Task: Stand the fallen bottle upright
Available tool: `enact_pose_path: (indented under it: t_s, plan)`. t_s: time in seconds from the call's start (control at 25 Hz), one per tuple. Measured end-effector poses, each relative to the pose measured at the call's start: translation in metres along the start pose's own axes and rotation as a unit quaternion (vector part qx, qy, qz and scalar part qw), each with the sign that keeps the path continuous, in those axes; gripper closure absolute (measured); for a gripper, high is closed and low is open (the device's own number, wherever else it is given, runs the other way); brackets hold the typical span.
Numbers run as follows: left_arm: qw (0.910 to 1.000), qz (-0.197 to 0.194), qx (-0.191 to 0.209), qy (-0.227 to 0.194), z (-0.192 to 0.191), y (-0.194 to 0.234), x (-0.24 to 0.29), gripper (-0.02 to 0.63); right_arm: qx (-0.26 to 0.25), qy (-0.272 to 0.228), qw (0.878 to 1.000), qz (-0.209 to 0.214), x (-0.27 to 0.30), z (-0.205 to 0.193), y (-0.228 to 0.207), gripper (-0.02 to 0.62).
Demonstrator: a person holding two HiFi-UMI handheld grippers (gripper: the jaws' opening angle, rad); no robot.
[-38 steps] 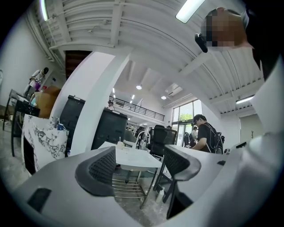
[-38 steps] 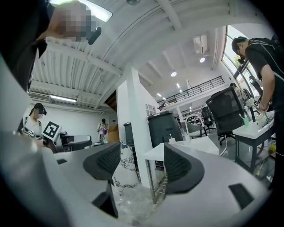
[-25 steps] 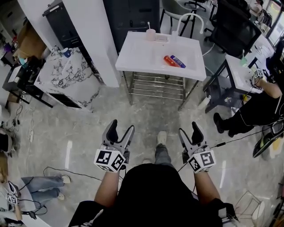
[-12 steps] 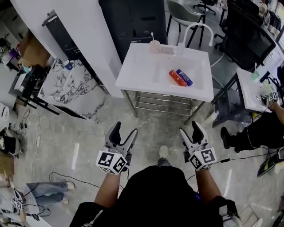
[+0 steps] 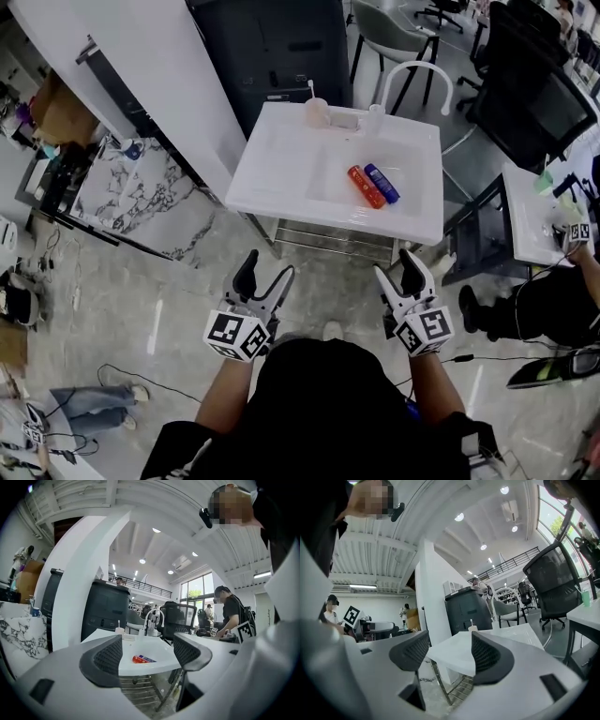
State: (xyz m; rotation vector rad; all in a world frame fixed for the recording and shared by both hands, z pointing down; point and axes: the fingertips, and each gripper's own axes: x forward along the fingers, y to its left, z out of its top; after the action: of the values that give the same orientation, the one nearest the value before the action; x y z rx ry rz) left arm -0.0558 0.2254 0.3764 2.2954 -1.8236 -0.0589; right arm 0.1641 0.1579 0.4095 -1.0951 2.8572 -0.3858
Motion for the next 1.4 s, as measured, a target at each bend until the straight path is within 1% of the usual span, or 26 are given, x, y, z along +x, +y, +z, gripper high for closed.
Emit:
enact_pose_path:
  t_s: [0.16,0.4,0.52,0.64,0.76,0.88,1.0,1.12,1.24,1.4]
  plan:
    - [0.9999,-0.003,0.000,0.013,-0.003,-0.001,0.018,0.249,0.008,0.002,1.000,-0.004,0.007,-0.001,-0.017,0.302]
    - [0.9997,0.001,-0.013,0.020,-0.011,0.014,0.041,0.250,0.016,0.023,0.999,-0.018,0.017,-0.012,-0.039,0.314]
    - [0.9993,-0.009,-0.023,0.026,-0.016,0.022,0.060,0.250,0.017,0.030,0.999,-0.034,0.024,-0.013,-0.049,0.314]
    - [0.9991,-0.032,-0.016,0.025,-0.013,0.030,0.085,0.250,0.027,0.031,0.998,-0.052,0.038,-0.009,-0.060,0.314]
    - [0.9987,-0.049,-0.006,0.015,-0.002,0.042,0.115,0.250,0.018,0.034,0.998,-0.059,0.065,0.000,-0.075,0.318]
    - [0.9984,-0.055,-0.006,0.008,0.009,0.066,0.141,0.250,0.011,0.036,0.997,-0.063,0.100,0.007,-0.085,0.318]
    - [0.9984,-0.056,-0.005,-0.003,0.017,0.092,0.165,0.251,-0.012,0.045,0.997,-0.062,0.132,0.008,-0.093,0.318]
    - [0.9986,-0.051,-0.009,-0.008,0.023,0.117,0.186,0.251,-0.034,0.067,0.995,-0.059,0.164,0.009,-0.102,0.318]
    - [0.9987,-0.048,-0.017,-0.005,0.028,0.133,0.207,0.250,-0.042,0.090,0.993,-0.059,0.190,0.009,-0.114,0.318]
    - [0.9984,-0.055,-0.012,0.013,0.026,0.151,0.231,0.250,-0.049,0.114,0.991,-0.059,0.222,0.003,-0.127,0.319]
